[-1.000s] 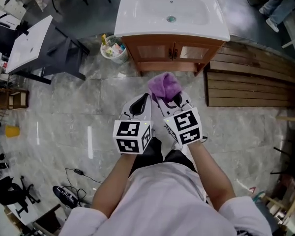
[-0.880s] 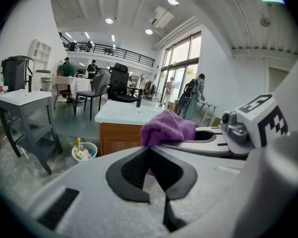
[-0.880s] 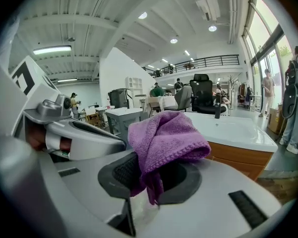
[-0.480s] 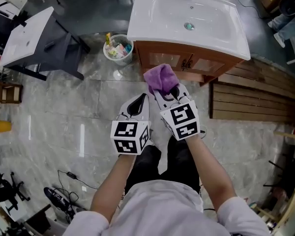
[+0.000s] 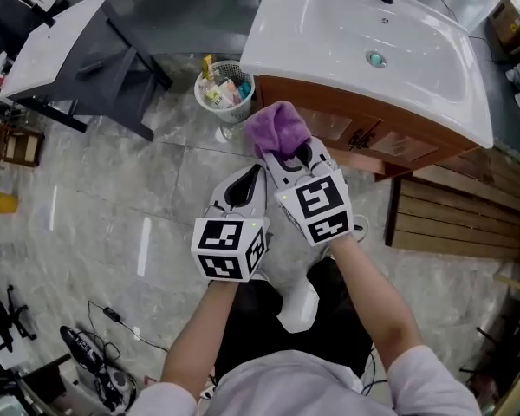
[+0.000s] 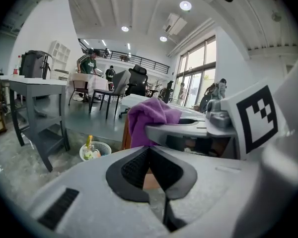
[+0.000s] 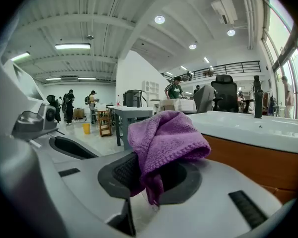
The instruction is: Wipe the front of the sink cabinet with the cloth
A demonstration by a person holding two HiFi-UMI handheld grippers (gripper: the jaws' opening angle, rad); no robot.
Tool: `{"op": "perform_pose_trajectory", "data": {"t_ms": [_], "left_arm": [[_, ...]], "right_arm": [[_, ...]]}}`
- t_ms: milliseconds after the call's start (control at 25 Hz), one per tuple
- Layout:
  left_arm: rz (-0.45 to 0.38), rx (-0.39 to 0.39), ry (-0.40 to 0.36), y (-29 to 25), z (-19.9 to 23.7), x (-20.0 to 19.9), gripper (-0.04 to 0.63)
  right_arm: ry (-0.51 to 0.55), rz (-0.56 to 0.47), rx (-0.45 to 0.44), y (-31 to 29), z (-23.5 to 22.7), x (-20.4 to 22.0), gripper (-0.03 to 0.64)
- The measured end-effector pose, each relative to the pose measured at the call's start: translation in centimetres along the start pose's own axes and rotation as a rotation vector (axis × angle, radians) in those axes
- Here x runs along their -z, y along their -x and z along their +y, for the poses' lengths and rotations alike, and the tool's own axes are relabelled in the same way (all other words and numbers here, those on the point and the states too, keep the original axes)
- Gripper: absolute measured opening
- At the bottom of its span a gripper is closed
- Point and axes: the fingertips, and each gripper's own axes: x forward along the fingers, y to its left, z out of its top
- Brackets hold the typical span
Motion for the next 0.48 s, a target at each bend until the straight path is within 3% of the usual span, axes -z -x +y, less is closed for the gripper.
{"op": "perform_pose_trajectory", "data": {"t_ms": [480], "left_arm": [[-0.106,-0.033,-0.061,-10.3,5.9,5.5,0.005]], "right_arm": [[0.113,-0.124,-0.022,-8.4,-3.9,7.0,0.074]]}}
